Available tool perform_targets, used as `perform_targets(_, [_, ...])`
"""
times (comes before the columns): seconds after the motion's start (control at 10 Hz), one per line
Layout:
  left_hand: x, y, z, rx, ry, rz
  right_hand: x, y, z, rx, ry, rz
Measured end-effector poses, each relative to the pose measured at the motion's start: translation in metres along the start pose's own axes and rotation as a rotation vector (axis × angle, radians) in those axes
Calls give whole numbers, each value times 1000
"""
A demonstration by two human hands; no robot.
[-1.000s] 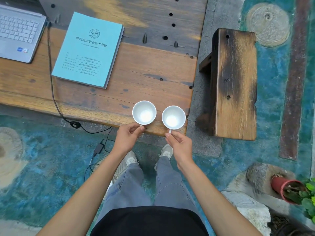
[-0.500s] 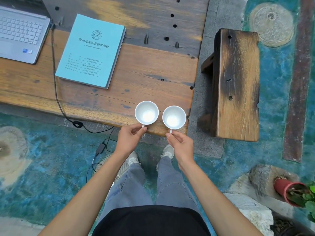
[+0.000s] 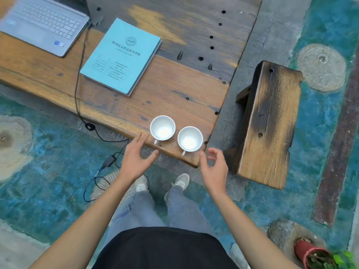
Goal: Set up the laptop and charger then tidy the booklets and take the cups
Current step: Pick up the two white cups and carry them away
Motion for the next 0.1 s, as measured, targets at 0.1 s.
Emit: perform_targets(0.1, [-14,5,2,63,91,18,13,-13,-22,-183,-34,-195])
Point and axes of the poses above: each hand's wrist, its own x-axis towards the middle knuckle, its own z-axis out of the palm, y = z × x, the point moved 2 cm from there along x, towards the middle knuckle, and after that the axes turned 2 degrees about -x, right-handed, at the moved point
